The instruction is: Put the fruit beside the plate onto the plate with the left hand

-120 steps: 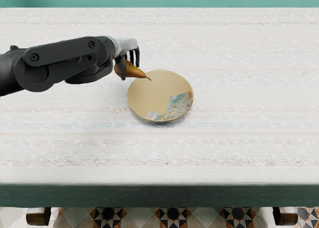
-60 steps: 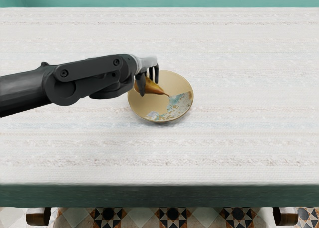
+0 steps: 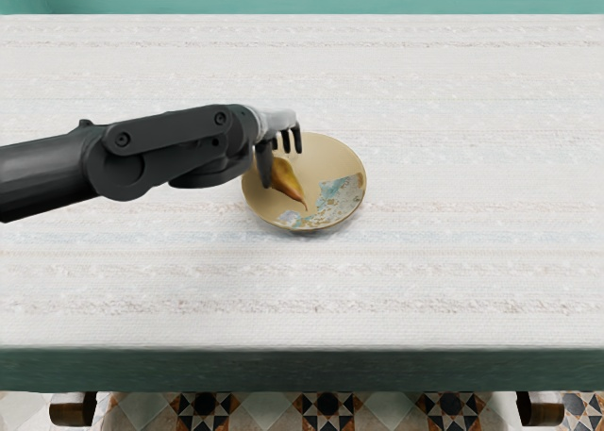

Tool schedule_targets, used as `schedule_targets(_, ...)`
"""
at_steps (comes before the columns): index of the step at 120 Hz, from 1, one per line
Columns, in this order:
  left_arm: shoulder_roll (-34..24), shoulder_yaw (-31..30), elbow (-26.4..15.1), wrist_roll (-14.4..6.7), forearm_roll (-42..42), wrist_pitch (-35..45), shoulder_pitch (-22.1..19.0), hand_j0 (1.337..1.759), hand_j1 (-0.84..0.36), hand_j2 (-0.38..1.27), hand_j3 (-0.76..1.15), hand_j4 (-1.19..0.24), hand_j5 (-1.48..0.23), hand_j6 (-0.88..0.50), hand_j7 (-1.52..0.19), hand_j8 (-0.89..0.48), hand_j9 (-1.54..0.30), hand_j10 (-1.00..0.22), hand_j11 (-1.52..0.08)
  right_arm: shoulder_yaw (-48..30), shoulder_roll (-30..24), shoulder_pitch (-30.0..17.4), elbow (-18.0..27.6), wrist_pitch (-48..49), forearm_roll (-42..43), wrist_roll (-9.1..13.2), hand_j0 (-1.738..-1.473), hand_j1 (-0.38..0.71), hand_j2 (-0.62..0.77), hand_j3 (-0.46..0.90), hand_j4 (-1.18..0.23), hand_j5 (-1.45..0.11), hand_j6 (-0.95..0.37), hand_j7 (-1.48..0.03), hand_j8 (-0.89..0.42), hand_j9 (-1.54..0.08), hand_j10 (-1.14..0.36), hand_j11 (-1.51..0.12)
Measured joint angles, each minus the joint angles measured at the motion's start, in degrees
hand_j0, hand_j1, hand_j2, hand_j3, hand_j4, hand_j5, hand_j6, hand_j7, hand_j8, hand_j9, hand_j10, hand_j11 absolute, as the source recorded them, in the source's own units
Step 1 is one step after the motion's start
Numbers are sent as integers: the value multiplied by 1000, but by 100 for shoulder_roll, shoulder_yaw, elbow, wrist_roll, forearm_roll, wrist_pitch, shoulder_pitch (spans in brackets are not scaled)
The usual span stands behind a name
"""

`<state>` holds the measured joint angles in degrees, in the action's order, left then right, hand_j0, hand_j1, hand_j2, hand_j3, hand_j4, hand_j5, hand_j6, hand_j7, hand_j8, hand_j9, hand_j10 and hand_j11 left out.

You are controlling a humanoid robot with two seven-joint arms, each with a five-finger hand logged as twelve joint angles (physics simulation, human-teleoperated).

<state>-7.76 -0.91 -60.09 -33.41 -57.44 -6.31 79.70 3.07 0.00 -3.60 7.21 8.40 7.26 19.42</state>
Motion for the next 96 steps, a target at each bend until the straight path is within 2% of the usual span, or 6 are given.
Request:
schedule_targets(22,-43,41,-24,-7,173,-3,19,1658,-3,88,0,-315,-415,-300,-412,-287,-414,-303,-413,0,0,0,0,0,1,0,-1658,-349,0,0,0,0,0,0,0,0,0,0)
schedule_targets(47,-860,526,-538,-14,746,-400,47,1658,133,47,0,-189,-247,-184,-246,-180,-246,-185,-246,0,0,0,0,0,1,0,-1658,-349,0,0,0,0,0,0,0,0,0,0)
schedule_targets(64,-1513,1041,-916,-20,1496,-1337,2,1658,227,27,0,-108,-140,-106,-139,-104,-139,-106,-139,0,0,0,0,0,0,0,-1658,-349,0,0,0,0,0,0,0,0,0,0)
schedule_targets(80,-1923,1258,-1207,-24,2212,-2288,-7,1658,272,17,0,-69,-88,-68,-87,-67,-87,-67,-87,0,0,0,0,1,1,0,-1658,-349,0,0,0,0,0,0,0,0,0,0)
schedule_targets(96,-2634,1387,-1552,-27,2816,-2708,-7,1658,296,11,0,-48,-60,-48,-60,-47,-60,-47,-60,0,0,0,0,1,3,0,-1658,-349,0,0,0,0,0,0,0,0,0,0)
